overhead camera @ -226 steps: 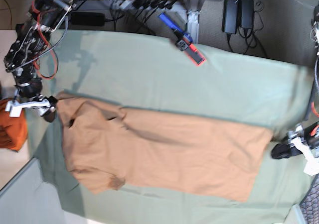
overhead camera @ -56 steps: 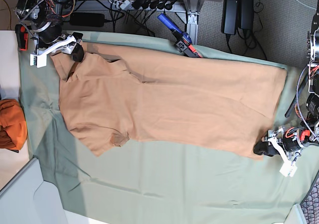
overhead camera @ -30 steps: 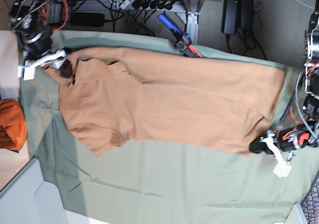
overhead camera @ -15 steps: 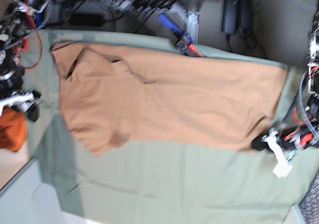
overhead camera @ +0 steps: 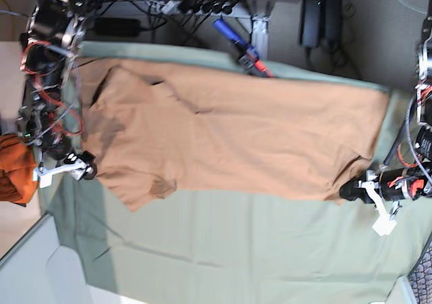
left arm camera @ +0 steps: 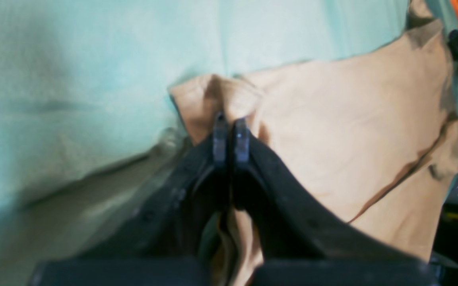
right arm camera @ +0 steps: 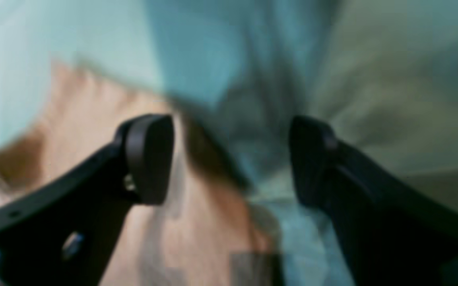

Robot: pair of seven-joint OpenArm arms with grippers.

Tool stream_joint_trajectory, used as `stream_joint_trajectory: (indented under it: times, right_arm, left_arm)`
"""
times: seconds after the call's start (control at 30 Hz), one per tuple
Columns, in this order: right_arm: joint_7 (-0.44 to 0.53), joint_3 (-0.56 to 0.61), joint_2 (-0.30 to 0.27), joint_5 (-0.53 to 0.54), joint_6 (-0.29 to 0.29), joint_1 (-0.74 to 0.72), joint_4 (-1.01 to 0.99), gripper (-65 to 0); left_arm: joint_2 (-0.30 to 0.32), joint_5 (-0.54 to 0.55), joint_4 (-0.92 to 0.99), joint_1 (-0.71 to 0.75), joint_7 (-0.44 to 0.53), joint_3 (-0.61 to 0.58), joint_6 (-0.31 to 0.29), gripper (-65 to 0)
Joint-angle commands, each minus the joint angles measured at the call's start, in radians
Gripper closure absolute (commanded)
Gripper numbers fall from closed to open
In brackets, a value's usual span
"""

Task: Fold the T-shirt properly
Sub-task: 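Move the right gripper to the shirt sleeve and grasp it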

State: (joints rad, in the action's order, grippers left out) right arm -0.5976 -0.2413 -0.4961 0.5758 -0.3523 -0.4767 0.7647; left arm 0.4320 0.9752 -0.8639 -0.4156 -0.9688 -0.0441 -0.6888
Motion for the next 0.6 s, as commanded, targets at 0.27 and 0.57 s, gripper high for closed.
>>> stream_joint_trajectory:
  times: [0.27,0.57]
  right_arm:
    - [-0.023,0.072,0.047,0.012,-0.106,-0.029,0.064,-44.3]
    - [-0.066,0.072,0.056,0.052,-0.106,-0.029,0.139,-44.3]
  left_arm:
    - [0.003,0.045,-0.015,-0.031,0.014,0.006,-0.009,0.0]
    - [0.003,0.045,-0.015,-0.031,0.014,0.006,-0.009,0.0]
